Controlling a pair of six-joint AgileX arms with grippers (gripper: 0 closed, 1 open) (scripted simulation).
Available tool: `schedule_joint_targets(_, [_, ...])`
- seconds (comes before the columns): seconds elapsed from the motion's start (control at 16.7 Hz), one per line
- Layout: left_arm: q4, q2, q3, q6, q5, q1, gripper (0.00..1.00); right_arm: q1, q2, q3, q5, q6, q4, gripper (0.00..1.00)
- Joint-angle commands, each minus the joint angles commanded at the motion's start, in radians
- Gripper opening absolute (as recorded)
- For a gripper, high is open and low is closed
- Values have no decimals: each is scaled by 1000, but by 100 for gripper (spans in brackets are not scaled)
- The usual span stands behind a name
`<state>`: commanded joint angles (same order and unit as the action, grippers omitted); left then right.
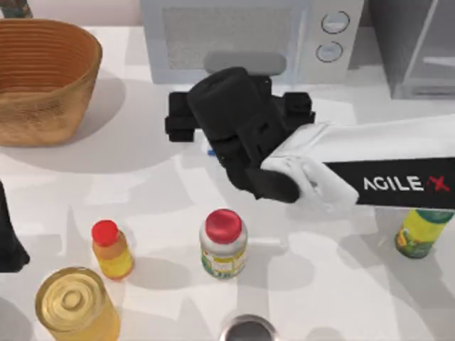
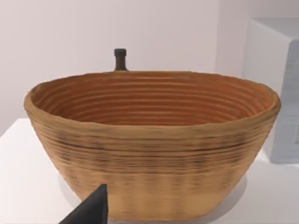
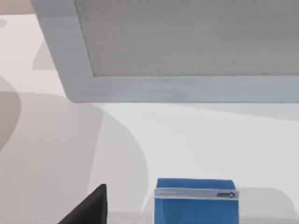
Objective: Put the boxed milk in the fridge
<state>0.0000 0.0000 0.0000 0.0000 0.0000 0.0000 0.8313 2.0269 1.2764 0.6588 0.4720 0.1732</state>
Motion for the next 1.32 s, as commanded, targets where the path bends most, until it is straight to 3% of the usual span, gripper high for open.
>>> schedule_joint_targets(0.42, [0, 0, 0, 0, 0, 0, 100, 10, 288, 153, 79, 50, 6, 100])
schedule_joint_targets(1.32, [0, 0, 0, 0, 0, 0, 100, -61, 416, 307, 25, -10, 19, 100])
